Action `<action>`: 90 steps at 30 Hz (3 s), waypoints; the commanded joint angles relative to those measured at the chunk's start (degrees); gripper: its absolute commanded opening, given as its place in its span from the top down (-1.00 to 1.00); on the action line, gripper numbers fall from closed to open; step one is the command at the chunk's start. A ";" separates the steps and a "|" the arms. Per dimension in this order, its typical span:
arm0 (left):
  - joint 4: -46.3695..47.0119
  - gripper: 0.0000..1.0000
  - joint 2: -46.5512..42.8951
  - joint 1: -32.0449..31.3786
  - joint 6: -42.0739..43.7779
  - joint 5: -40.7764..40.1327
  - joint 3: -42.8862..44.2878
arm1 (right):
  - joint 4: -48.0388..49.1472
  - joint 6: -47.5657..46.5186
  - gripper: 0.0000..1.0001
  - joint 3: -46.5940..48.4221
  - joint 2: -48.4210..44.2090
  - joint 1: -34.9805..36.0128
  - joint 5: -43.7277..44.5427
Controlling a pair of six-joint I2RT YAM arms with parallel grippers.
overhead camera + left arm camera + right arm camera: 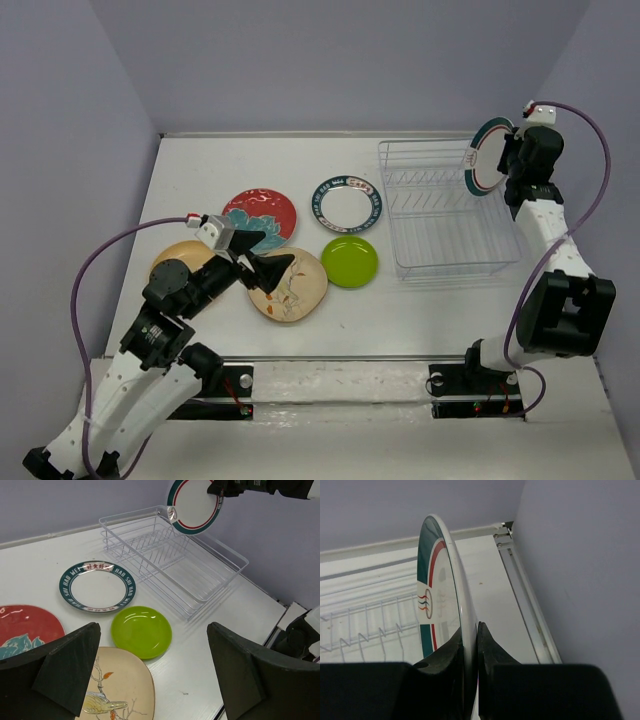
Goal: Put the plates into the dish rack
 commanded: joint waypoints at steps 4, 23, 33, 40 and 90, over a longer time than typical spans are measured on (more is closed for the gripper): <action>-0.48 -0.98 -0.57 -2.45 1.82 -3.60 0.36 | 3.20 -11.69 0.86 3.65 1.40 0.05 2.93; -0.57 -0.98 0.66 -3.06 1.82 -5.01 0.45 | -0.23 -14.77 0.86 11.39 5.18 0.05 4.69; -0.66 -0.98 0.31 -3.06 1.73 -5.71 0.45 | -2.86 -12.48 0.86 9.37 8.95 0.05 2.23; -0.92 -0.98 0.31 -3.06 1.38 -8.34 0.45 | -3.74 -11.70 0.82 8.67 10.36 0.05 0.83; 10.25 -0.80 51.62 38.77 -17.88 -1.12 12.03 | 15.41 33.31 -0.22 -30.27 -26.11 27.38 -35.82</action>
